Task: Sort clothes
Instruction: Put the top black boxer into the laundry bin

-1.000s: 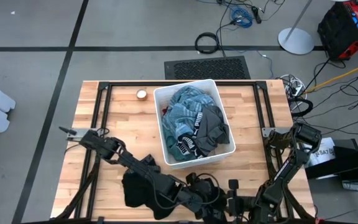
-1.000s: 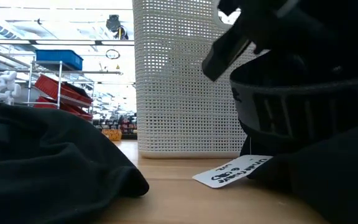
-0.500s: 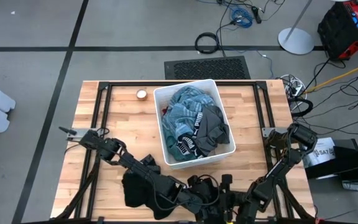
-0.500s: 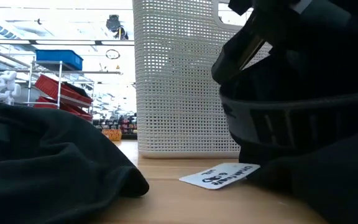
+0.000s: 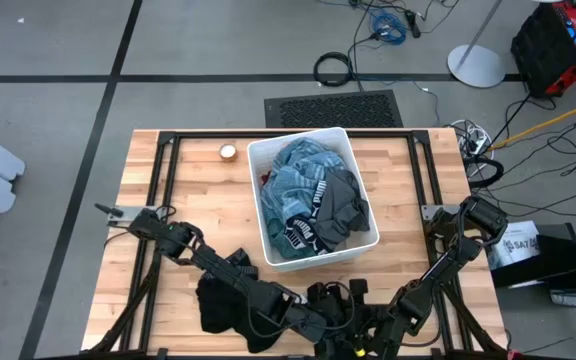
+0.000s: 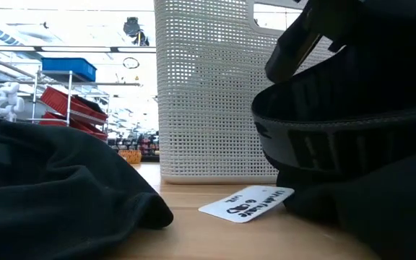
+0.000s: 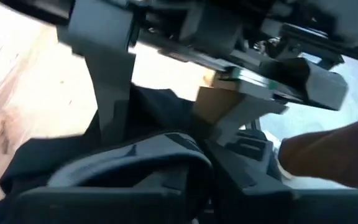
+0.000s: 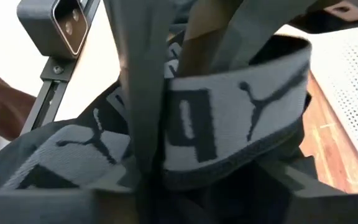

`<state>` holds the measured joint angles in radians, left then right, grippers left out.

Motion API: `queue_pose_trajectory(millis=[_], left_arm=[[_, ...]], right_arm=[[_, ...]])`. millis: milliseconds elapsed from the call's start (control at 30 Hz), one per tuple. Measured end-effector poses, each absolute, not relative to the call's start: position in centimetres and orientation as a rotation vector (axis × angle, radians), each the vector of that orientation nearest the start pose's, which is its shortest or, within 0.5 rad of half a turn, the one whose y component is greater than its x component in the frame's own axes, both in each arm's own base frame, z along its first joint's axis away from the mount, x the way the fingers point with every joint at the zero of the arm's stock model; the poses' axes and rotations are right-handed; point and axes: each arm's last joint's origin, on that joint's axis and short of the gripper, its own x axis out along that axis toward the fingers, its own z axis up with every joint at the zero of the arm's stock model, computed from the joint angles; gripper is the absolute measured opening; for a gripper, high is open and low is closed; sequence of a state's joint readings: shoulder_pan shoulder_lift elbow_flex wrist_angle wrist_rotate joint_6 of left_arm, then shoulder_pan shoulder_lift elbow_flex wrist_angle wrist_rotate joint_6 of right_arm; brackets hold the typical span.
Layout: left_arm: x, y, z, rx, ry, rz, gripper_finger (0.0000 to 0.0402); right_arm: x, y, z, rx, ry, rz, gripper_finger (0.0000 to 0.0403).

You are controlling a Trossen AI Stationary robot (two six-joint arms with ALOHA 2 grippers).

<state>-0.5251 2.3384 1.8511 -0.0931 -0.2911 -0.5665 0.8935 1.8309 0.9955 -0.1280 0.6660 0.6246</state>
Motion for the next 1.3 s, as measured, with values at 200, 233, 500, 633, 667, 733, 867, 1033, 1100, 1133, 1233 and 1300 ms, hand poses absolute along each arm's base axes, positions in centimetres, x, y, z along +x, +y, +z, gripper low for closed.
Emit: queue_pose_trajectory(millis=[200, 233, 500, 633, 667, 733, 867, 1033, 1100, 1133, 1233, 1300], left_arm=[[46.3, -25.3, 17.9, -0.324, 0.632, -0.167, 0.0126], [46.3, -25.2, 17.8, -0.329, 0.655, -0.183, 0.0141], [45.4, -22.5, 19.7, -0.446, 0.884, -0.222, 0.0206], [44.5, -23.1, 21.7, -0.384, 0.832, -0.229, 0.0204], [44.3, -23.2, 22.4, -0.379, 0.814, -0.234, 0.0203], [43.8, -23.2, 23.3, -0.367, 0.806, -0.237, 0.0203], [43.0, -23.3, 24.7, -0.327, 0.787, -0.219, 0.0203], [41.2, -24.1, 27.4, -0.231, 0.698, -0.159, 0.0203], [40.5, -24.2, 28.0, -0.184, 0.684, -0.103, 0.0203], [40.2, -24.2, 28.3, -0.167, 0.675, -0.077, 0.0203], [38.9, -24.3, 29.6, -0.122, 0.647, -0.005, 0.0203], [38.0, -24.5, 30.1, -0.09, 0.647, 0.036, 0.0203]], right_arm=[[23.2, 26.0, 14.2, -0.086, 0.73, 0.014, 0.0037], [23.2, 26.0, 14.2, -0.087, 0.734, 0.016, 0.0019], [21.8, 25.9, 14.4, -0.076, 0.781, -0.023, 0.0002], [20.6, 25.6, 15.4, -0.034, 0.789, -0.075, 0.0001], [20.3, 25.6, 15.6, -0.03, 0.781, -0.086, 0.0001], [19.8, 25.6, 16.1, -0.021, 0.765, -0.091, 0.0001], [18.9, 26.0, 17.8, 0.004, 0.698, -0.08, 0.0001], [17.9, 26.8, 21.5, 0.002, 0.554, -0.063, 0.0], [17.6, 27.1, 23.5, -0.009, 0.483, -0.059, 0.0], [17.5, 27.3, 24.5, -0.022, 0.45, -0.058, 0.0], [17.6, 27.7, 27.8, -0.072, 0.355, -0.055, 0.0], [17.9, 27.9, 30.1, -0.132, 0.304, -0.065, 0.0]])
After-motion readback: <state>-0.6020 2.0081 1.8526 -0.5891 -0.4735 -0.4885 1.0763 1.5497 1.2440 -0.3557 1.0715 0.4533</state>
